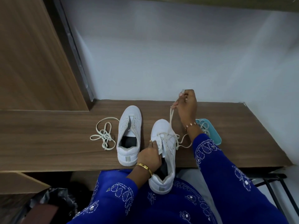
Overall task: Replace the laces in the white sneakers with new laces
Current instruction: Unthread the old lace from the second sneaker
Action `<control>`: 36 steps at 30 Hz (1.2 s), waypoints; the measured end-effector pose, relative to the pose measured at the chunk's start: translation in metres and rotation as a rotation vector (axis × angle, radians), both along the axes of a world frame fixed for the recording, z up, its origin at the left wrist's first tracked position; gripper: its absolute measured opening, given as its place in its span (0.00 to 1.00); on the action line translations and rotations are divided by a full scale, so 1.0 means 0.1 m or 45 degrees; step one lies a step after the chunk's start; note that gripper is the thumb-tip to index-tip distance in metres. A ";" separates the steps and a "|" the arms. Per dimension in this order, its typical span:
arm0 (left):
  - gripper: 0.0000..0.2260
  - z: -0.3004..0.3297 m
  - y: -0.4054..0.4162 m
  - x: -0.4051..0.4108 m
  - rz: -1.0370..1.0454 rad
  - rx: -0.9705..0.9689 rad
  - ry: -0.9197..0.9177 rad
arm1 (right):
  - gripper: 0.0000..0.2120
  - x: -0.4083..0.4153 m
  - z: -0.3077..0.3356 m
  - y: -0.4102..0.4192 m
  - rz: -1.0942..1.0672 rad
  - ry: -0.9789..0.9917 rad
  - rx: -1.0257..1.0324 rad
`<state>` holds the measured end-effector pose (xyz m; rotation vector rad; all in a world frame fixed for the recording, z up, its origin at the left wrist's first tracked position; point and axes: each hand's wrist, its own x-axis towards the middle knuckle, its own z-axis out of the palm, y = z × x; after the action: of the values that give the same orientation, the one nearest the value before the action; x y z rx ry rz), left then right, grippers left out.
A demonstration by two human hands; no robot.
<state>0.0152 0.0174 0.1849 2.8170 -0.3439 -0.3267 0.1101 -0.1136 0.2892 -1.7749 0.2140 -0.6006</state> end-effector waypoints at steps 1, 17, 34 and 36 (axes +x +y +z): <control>0.27 0.01 -0.01 0.00 0.001 0.001 0.001 | 0.05 0.00 -0.03 0.00 0.036 0.052 -0.050; 0.27 0.00 -0.01 -0.01 0.017 -0.026 -0.014 | 0.07 -0.50 -0.93 0.03 0.132 0.645 -0.699; 0.27 -0.08 -0.01 0.01 0.021 -0.016 -0.038 | 0.10 0.05 -0.07 -0.16 0.204 0.566 -0.205; 0.27 -0.11 0.00 0.01 0.033 -0.037 -0.039 | 0.11 -0.03 -0.28 -0.11 0.224 0.673 -0.375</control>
<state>0.0165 0.0170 0.1739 2.7980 -0.3162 -0.2717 0.1067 -0.1246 0.2613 -2.1894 0.3393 -0.0236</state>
